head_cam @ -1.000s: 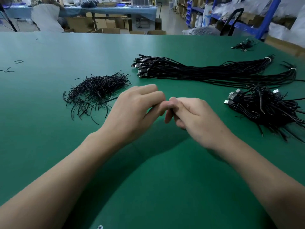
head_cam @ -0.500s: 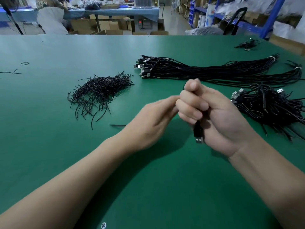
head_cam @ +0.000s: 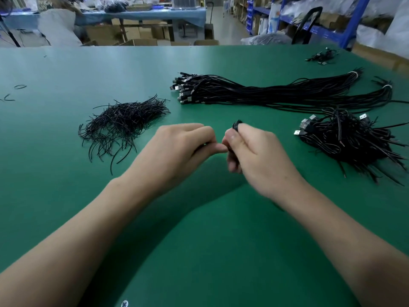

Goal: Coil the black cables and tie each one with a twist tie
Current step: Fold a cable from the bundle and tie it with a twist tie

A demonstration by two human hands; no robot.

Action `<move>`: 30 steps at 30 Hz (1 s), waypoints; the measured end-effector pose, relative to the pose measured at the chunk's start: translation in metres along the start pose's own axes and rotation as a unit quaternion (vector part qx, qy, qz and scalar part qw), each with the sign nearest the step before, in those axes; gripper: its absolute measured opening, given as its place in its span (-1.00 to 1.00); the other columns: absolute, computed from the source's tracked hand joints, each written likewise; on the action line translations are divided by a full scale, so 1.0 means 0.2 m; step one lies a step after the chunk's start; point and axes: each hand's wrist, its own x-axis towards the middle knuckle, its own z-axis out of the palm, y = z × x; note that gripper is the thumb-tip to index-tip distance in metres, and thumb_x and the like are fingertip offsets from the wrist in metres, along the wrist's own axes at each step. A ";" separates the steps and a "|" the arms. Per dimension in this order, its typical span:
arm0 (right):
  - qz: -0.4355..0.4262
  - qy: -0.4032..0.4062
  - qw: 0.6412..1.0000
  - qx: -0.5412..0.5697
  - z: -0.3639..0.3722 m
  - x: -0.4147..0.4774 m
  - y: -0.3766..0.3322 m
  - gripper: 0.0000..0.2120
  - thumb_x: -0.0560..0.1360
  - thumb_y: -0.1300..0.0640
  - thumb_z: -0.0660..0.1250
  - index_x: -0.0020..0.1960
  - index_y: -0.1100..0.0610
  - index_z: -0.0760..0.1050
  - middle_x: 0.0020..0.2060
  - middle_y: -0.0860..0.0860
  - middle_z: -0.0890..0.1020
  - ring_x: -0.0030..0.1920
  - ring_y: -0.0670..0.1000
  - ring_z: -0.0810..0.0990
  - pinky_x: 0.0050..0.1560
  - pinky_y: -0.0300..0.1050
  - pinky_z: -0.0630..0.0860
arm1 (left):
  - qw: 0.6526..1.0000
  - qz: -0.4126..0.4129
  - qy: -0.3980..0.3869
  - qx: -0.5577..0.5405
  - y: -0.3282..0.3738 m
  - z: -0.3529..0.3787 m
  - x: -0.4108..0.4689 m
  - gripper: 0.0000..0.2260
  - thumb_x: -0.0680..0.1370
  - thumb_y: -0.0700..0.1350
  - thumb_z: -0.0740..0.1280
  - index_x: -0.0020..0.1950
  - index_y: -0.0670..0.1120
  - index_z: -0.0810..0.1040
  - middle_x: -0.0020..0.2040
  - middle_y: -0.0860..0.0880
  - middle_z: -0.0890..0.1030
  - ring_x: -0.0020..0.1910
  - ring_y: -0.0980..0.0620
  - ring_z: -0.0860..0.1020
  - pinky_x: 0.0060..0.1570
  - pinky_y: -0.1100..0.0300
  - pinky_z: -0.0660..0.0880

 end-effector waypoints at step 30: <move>0.031 -0.108 0.988 0.103 -0.08 0.02 0.07 -0.91 0.56 0.10 0.43 -0.13 0.04 0.63 -0.33 0.03 0.71 -0.29 0.04 0.67 -0.18 0.01 0.61 | 0.958 -0.139 -0.097 -0.232 -0.11 0.03 -0.04 -0.83 0.54 0.07 0.43 -0.18 0.01 0.66 -0.27 0.12 0.65 -0.26 0.24 0.53 -0.22 0.35 0.37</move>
